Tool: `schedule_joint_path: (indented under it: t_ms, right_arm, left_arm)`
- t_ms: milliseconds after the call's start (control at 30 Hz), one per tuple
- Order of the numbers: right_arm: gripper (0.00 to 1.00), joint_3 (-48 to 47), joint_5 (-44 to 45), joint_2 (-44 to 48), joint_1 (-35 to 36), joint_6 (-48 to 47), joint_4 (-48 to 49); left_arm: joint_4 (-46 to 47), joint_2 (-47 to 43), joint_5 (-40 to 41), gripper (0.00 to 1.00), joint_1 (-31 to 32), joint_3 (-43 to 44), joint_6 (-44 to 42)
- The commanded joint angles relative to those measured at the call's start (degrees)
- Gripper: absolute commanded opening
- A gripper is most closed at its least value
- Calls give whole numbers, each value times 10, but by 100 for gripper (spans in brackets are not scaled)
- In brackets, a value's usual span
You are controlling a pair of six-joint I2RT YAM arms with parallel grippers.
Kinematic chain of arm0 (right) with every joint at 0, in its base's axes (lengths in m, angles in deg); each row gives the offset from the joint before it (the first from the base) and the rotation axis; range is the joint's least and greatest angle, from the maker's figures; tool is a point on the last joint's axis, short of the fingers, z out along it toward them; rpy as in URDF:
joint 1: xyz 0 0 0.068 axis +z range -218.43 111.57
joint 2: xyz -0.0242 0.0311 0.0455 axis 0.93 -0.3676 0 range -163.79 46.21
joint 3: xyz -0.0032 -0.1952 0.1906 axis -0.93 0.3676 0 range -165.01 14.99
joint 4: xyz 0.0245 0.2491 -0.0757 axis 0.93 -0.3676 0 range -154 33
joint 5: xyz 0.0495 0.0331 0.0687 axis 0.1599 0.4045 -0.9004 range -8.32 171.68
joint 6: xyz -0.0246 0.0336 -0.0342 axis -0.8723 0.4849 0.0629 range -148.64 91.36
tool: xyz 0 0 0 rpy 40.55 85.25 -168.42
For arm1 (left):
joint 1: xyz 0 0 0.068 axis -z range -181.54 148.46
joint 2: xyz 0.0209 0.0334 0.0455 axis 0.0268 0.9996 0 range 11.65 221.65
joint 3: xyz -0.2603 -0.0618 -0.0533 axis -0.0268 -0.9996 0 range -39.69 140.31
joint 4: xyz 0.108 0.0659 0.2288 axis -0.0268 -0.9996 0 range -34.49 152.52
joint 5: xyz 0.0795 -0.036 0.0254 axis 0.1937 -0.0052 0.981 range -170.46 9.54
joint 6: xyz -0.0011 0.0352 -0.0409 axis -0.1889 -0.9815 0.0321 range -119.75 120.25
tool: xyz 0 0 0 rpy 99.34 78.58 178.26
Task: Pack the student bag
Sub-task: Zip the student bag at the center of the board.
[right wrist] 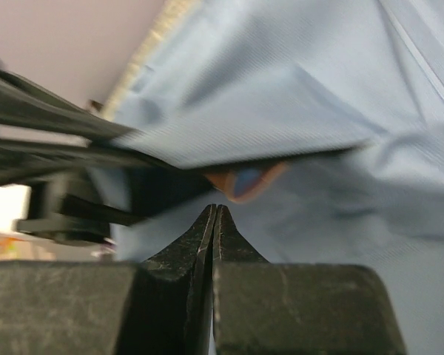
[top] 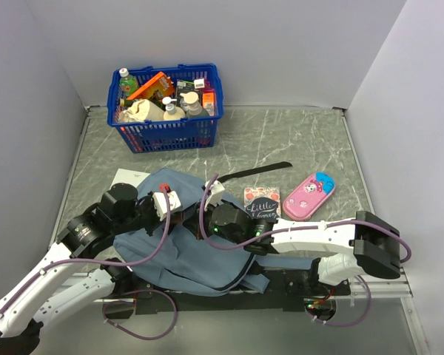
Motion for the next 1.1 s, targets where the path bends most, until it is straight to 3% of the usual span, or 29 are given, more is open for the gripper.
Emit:
schedule_joint_path:
  t_ms: [0,533,767,900,1000,1033,1067]
  right_arm:
    - [0,0,35,13,6,-7,0]
    - [0,-66,49,-89,6,-17,64]
    - [1,-111,10,-142,6,-13,154]
    - [10,-110,-23,-152,6,-11,206]
    - [18,-121,-22,-134,6,-31,152]
    - [22,-113,0,-122,6,-42,137]
    - [33,-99,14,-106,6,-49,133]
  left_arm:
    - [60,-4,-38,1,1,13,7]
    - [62,-3,-54,1,2,24,13]
    - [61,-6,-78,1,2,32,19]
    - [66,-10,-84,1,2,24,26]
    - [64,-14,-80,1,2,14,22]
    - [61,-15,-78,1,2,12,21]
    - [60,-16,-76,1,2,10,21]
